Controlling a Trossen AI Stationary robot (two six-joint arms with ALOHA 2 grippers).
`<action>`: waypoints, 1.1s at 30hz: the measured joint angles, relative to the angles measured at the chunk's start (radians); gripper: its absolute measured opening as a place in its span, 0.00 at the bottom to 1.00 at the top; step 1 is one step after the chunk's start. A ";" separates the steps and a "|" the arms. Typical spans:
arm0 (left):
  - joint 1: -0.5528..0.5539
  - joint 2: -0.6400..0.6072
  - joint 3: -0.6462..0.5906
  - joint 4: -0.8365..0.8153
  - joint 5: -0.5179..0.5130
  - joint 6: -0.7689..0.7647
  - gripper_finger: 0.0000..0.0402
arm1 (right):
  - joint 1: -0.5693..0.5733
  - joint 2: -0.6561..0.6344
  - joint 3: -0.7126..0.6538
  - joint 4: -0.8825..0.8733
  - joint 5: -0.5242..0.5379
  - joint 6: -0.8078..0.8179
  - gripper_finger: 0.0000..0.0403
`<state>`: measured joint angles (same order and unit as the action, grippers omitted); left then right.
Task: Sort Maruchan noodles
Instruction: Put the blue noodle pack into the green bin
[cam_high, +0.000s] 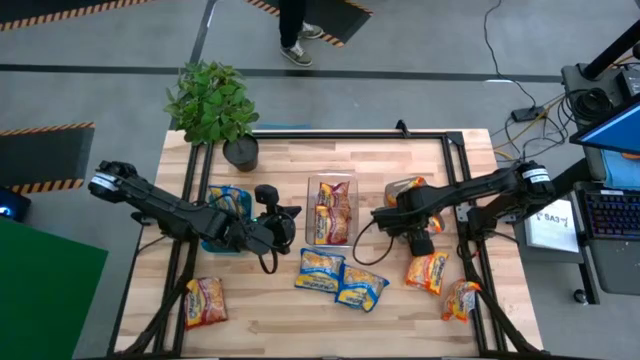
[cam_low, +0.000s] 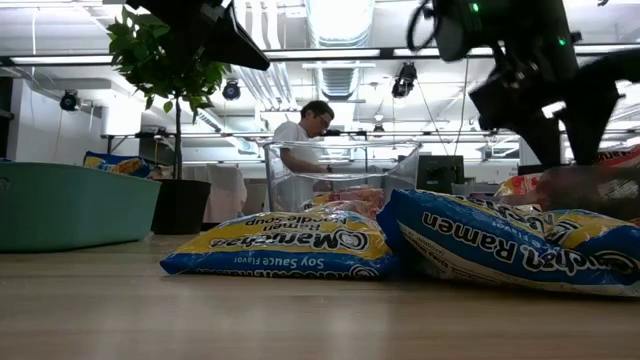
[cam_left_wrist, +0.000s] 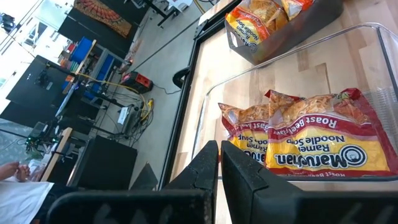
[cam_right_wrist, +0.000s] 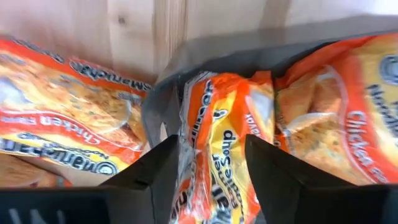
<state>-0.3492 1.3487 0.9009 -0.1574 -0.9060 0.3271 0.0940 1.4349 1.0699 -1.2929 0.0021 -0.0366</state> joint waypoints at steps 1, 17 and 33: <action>0.000 0.000 0.000 0.000 0.000 0.000 0.00 | 0.000 0.000 0.022 -0.011 0.000 0.013 0.44; -0.016 0.000 0.001 -0.005 0.000 -0.060 0.00 | 0.059 -0.005 0.384 -0.005 -0.059 0.704 0.39; -0.208 0.001 0.102 -0.171 0.291 -0.416 0.00 | 0.356 0.002 0.224 0.331 -0.059 1.303 0.39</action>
<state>-0.5577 1.3495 1.0031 -0.3286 -0.6154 -0.0894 0.4503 1.4368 1.2935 -0.9619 -0.0567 1.2661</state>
